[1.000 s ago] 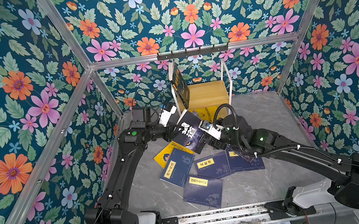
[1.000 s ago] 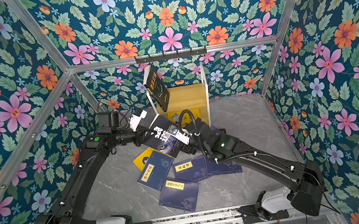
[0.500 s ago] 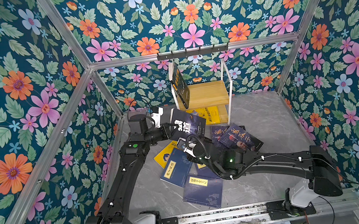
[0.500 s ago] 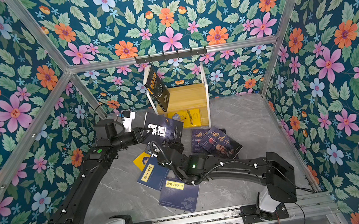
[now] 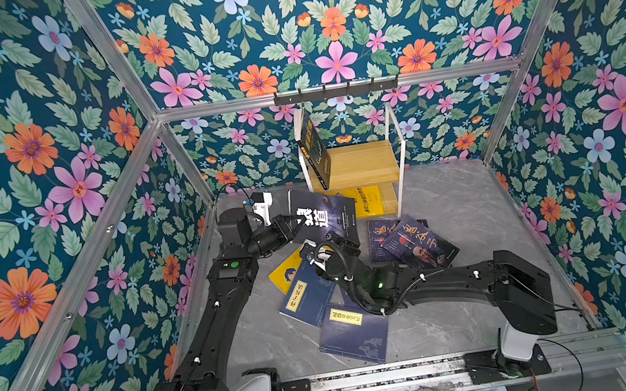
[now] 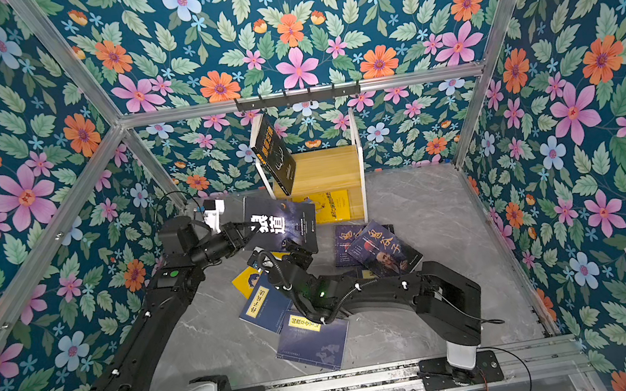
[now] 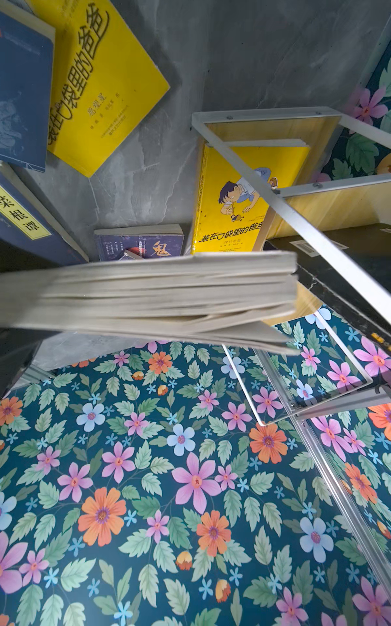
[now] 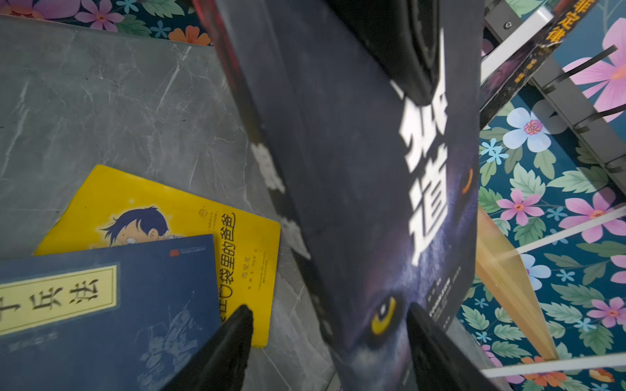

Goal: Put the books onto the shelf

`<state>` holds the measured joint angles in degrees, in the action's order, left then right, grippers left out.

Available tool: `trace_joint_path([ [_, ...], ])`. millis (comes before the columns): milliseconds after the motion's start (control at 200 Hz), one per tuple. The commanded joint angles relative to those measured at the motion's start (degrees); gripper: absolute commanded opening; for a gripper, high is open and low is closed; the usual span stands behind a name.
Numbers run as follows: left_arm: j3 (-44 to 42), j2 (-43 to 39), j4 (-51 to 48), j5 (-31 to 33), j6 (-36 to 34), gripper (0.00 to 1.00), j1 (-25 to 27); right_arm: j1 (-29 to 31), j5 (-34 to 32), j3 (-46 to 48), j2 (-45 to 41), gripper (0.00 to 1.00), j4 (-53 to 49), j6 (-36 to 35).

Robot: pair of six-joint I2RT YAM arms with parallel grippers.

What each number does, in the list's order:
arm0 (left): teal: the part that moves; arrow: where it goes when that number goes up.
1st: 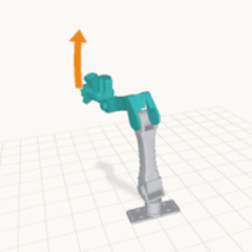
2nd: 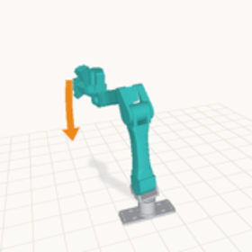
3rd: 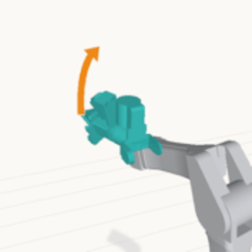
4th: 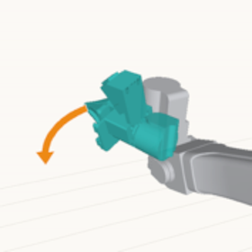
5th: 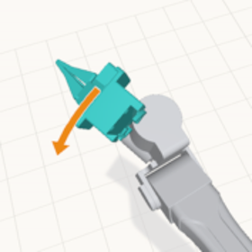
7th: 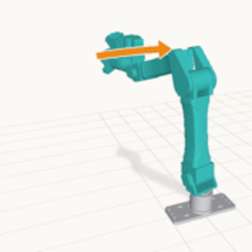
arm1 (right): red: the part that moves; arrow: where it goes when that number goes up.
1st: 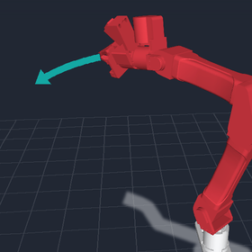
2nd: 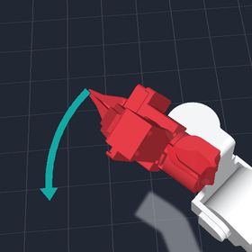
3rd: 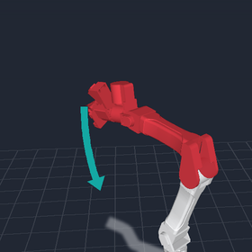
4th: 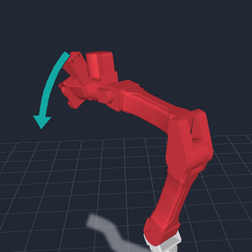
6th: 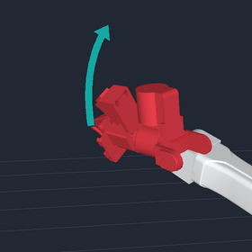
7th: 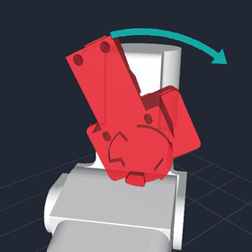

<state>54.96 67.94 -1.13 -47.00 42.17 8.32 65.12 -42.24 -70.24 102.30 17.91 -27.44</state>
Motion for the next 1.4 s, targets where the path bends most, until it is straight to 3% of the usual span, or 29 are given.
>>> trace_joint_path([
  [0, -1.5, -0.6, 8.9, -3.5, 5.2, 0.00, 0.3, -1.0, -1.7, -0.5, 1.0, 0.73, 8.1, -2.7],
  [135, -1.2, -0.7, 9.0, -4.3, 4.2, 0.00, 0.5, -2.2, -1.5, -0.6, 1.6, 0.72, 10.8, -4.2],
  [250, -1.6, -0.9, 9.3, -4.3, 4.4, 0.00, 0.4, -2.9, -1.0, -0.9, 2.5, 0.66, 13.2, -5.9],
  [350, -1.7, -1.2, 9.0, -4.2, 3.8, 0.00, 0.5, -3.5, -0.7, -0.8, 3.2, 0.42, 14.7, -7.3],
  [375, -1.7, -1.2, 8.8, -4.0, 3.6, 0.00, 0.5, -3.7, -0.5, -0.7, 3.1, 0.31, 14.8, -7.5],
  [460, -1.8, -1.4, 8.3, -3.8, 2.8, 0.22, 0.6, -3.9, -0.4, -0.1, 2.5, 0.00, 15.1, -7.4],
  [600, -0.1, -1.3, 5.7, -3.6, -0.7, 0.50, 0.3, -3.9, -0.2, 1.9, 1.0, 0.00, 15.3, -6.4],
  [810, 1.4, -1.3, 2.5, -2.4, -4.8, 0.72, -1.9, -4.0, 0.4, 8.6, -5.2, 0.00, 14.8, -0.5],
  [1135, 1.7, -1.8, -3.9, 4.7, -14.5, 0.82, -4.0, -6.5, 5.7, 16.8, -18.0, 0.00, 13.1, 10.5],
  [1395, 1.5, -2.7, -5.8, 7.5, -18.5, 0.94, -4.4, -12.4, 11.0, 12.7, -20.8, 0.00, 12.3, 20.3],
])
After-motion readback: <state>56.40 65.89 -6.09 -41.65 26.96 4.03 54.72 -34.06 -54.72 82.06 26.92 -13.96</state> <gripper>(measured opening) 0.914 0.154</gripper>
